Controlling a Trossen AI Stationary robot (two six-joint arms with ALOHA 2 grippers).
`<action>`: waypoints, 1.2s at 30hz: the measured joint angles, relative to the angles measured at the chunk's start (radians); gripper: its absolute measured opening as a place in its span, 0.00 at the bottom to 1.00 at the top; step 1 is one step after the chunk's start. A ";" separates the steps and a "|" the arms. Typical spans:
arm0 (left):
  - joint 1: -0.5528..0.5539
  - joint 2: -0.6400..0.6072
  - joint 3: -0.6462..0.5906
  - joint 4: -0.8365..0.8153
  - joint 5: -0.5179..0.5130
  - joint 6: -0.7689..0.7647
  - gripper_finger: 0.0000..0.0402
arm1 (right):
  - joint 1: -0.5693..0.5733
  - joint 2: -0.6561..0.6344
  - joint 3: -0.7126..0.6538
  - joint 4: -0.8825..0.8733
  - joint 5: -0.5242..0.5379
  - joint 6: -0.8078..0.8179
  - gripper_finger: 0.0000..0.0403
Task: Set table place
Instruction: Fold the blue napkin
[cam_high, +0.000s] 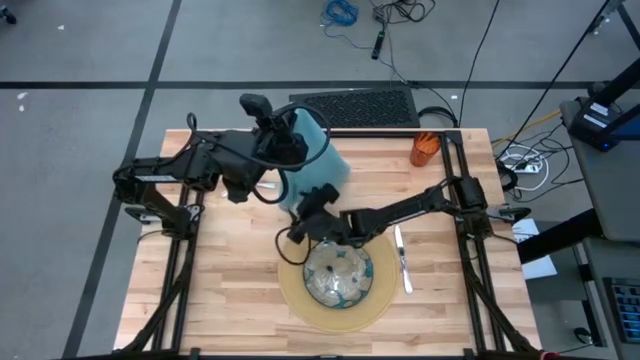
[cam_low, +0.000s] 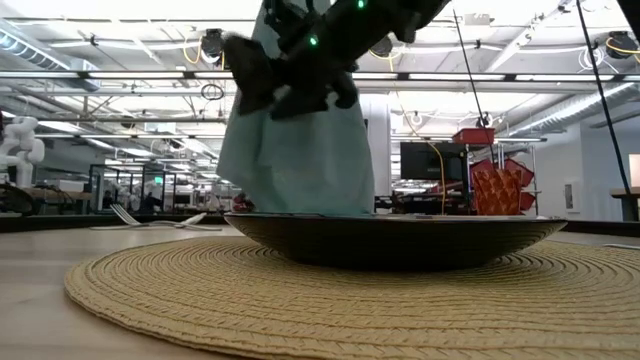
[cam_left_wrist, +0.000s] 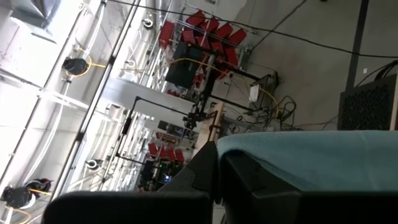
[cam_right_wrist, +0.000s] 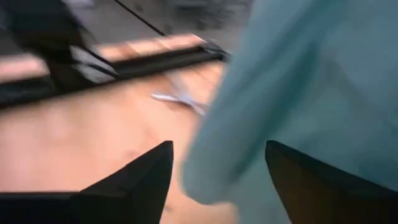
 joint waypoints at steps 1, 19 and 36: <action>-0.003 0.001 0.000 -0.001 0.001 0.000 0.00 | 0.001 0.000 0.000 -0.027 0.033 0.002 0.63; -0.026 0.002 0.000 -0.006 0.007 -0.018 0.00 | 0.030 -0.017 0.000 -0.306 0.291 0.083 0.56; -0.039 0.002 0.000 -0.023 0.008 -0.025 0.00 | 0.053 -0.017 0.000 -0.398 0.529 0.275 0.56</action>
